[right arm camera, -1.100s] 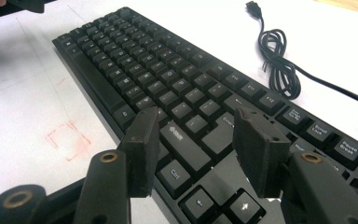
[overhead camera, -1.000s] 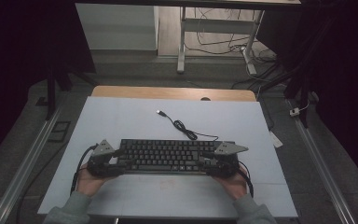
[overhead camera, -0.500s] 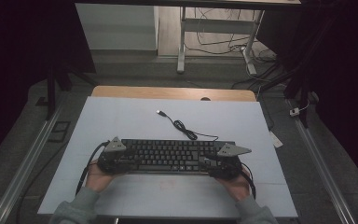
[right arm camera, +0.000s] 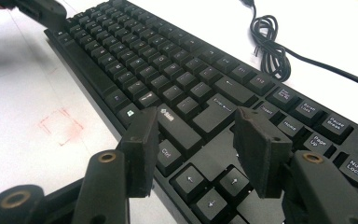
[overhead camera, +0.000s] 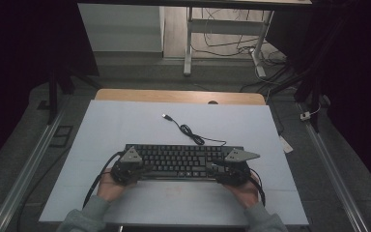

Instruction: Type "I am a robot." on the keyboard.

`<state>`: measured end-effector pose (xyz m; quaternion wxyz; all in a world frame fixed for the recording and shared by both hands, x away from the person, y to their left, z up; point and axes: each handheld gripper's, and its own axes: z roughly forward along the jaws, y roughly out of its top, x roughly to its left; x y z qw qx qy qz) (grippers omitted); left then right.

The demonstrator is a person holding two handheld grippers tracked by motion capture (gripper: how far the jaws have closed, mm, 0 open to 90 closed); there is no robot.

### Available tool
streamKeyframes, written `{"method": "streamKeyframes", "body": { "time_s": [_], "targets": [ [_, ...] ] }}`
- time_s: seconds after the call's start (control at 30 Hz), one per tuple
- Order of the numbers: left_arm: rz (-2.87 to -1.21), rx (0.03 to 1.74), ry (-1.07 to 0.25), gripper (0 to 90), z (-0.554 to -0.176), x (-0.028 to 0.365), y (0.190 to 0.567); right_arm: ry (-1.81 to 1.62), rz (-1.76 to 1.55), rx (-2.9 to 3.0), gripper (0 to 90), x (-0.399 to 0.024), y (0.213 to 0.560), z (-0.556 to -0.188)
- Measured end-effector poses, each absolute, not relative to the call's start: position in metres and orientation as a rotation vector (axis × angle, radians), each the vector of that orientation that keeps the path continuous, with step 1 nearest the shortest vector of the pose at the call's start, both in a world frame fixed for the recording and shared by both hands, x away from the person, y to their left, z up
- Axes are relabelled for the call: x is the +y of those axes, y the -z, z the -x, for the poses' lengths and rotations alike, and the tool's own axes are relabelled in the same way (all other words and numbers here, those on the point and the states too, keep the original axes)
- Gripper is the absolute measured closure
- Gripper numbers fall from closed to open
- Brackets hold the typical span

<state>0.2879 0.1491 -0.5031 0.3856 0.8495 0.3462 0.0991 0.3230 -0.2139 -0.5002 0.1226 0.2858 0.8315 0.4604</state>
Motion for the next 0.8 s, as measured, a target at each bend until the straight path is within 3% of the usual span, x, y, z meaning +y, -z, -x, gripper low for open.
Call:
{"method": "streamKeyframes", "body": {
  "time_s": [0.8],
  "targets": [
    [-2.219, 0.897, -0.252, 88.9, -0.293, 0.137, 0.515, -1.343, -0.842, 2.416, 50.0, -0.216, 0.499, -0.323]
  ]
}}
